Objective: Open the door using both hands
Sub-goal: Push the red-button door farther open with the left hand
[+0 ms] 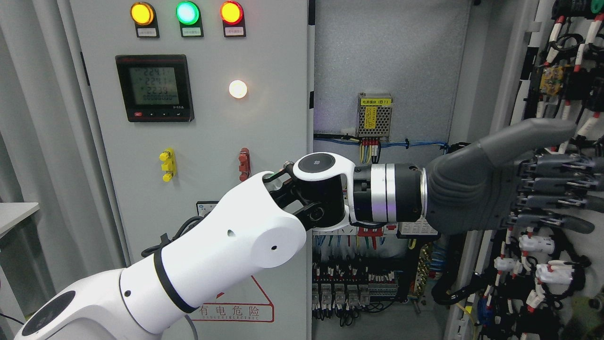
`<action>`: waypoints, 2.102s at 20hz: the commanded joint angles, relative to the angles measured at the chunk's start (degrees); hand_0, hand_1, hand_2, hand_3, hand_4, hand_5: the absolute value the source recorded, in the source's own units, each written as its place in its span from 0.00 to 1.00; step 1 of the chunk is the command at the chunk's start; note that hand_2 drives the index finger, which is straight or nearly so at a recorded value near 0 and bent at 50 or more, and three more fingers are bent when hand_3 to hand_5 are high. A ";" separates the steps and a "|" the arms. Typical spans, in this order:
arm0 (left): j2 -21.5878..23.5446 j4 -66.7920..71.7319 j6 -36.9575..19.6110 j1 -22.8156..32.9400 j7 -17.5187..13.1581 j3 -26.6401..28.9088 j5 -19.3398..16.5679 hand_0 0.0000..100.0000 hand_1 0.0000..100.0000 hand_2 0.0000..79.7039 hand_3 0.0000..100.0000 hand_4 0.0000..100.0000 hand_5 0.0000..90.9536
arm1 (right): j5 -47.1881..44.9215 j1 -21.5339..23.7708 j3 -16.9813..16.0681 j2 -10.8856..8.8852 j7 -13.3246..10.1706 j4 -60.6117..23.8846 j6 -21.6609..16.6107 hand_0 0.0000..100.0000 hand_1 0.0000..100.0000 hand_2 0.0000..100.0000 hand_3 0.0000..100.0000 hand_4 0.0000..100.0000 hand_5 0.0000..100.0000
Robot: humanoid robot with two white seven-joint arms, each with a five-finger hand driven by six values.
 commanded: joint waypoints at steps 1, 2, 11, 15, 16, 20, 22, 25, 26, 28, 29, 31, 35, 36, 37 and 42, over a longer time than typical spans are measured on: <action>-2.13 2.14 -0.04 -0.29 -0.01 -0.37 -0.13 0.30 0.00 0.03 0.03 0.04 0.00 | 0.26 -0.71 0.00 -0.26 0.03 1.85 0.01 0.22 0.00 0.00 0.00 0.00 0.00; -2.13 2.14 -0.04 -0.29 -0.01 -0.45 -0.13 0.30 0.00 0.03 0.03 0.04 0.00 | 0.26 -0.70 0.00 -0.26 0.03 1.85 0.01 0.22 0.00 0.00 0.00 0.00 0.00; -2.13 2.14 -0.13 -1.35 0.87 -0.63 0.13 0.30 0.00 0.03 0.03 0.04 0.00 | 0.26 -0.79 0.00 -0.26 0.03 1.85 0.01 0.22 0.00 0.00 0.00 0.00 0.00; -2.13 1.88 -0.13 -1.35 0.87 -1.16 0.13 0.30 0.00 0.03 0.03 0.04 0.00 | 0.26 -0.79 0.00 -0.26 0.03 1.85 0.01 0.22 0.00 0.00 0.00 0.00 0.00; -2.13 1.70 -0.13 -1.43 0.87 -1.16 0.22 0.30 0.00 0.03 0.03 0.04 0.00 | 0.26 -0.71 0.00 -0.26 0.03 1.85 0.01 0.22 0.00 0.00 0.00 0.00 0.00; -2.13 -0.05 -0.22 -1.44 0.87 -1.16 0.40 0.30 0.00 0.03 0.03 0.04 0.00 | 0.26 -0.71 0.00 -0.26 0.03 1.85 0.01 0.22 0.00 0.00 0.00 0.00 0.00; -2.13 -0.93 -0.22 -1.44 0.87 -1.16 0.40 0.30 0.00 0.03 0.03 0.04 0.00 | 0.26 -0.70 0.00 -0.26 0.03 1.85 0.01 0.22 0.00 0.00 0.00 0.00 0.00; -2.13 -1.11 -0.22 -1.44 0.87 -1.16 0.40 0.30 0.00 0.03 0.03 0.04 0.00 | 0.26 -0.70 0.00 -0.26 0.03 1.85 0.01 0.22 0.00 0.00 0.00 0.00 0.00; -2.13 -1.11 -0.22 -1.44 0.87 -1.16 0.40 0.30 0.00 0.03 0.03 0.04 0.00 | 0.26 -0.79 0.00 -0.26 0.03 1.85 0.01 0.22 0.00 0.00 0.00 0.00 0.00; -2.13 -1.11 -0.30 -1.44 0.87 -1.16 0.40 0.30 0.00 0.03 0.03 0.04 0.00 | 0.26 -0.70 0.00 -0.26 0.03 1.85 0.01 0.22 0.00 0.00 0.00 0.00 0.00; -2.13 -1.11 -0.48 -1.44 0.96 -1.16 0.49 0.30 0.00 0.03 0.03 0.04 0.00 | 0.26 -0.79 0.00 -0.26 0.03 1.85 0.01 0.22 0.00 0.00 0.00 0.00 0.00; -2.13 -1.03 -1.09 -1.44 1.05 -1.33 0.49 0.30 0.00 0.03 0.03 0.04 0.00 | 0.26 -0.70 0.00 -0.26 0.03 1.85 0.01 0.22 0.00 0.00 0.00 0.00 0.00; -2.13 -1.02 -1.36 -1.44 1.05 -1.86 0.66 0.30 0.00 0.03 0.03 0.04 0.00 | 0.26 -0.79 0.00 -0.26 0.03 1.85 0.01 0.22 0.00 0.00 0.00 0.00 0.00; -2.13 -1.02 -1.45 -1.44 1.05 -1.95 0.66 0.30 0.00 0.03 0.03 0.04 0.00 | 0.26 -0.71 0.00 -0.26 0.03 1.85 0.01 0.22 0.00 0.00 0.00 0.00 0.00; -2.13 -1.02 -1.45 -1.44 1.05 -2.04 0.66 0.30 0.00 0.03 0.03 0.04 0.00 | 0.26 -0.70 0.00 -0.26 0.03 1.85 0.01 0.22 0.00 0.00 0.00 0.00 0.00; -2.13 -2.25 -1.36 -0.21 1.13 -1.78 -0.13 0.30 0.00 0.03 0.03 0.04 0.00 | 0.18 -0.79 0.00 -0.35 0.03 1.58 -0.07 0.22 0.00 0.00 0.00 0.00 0.00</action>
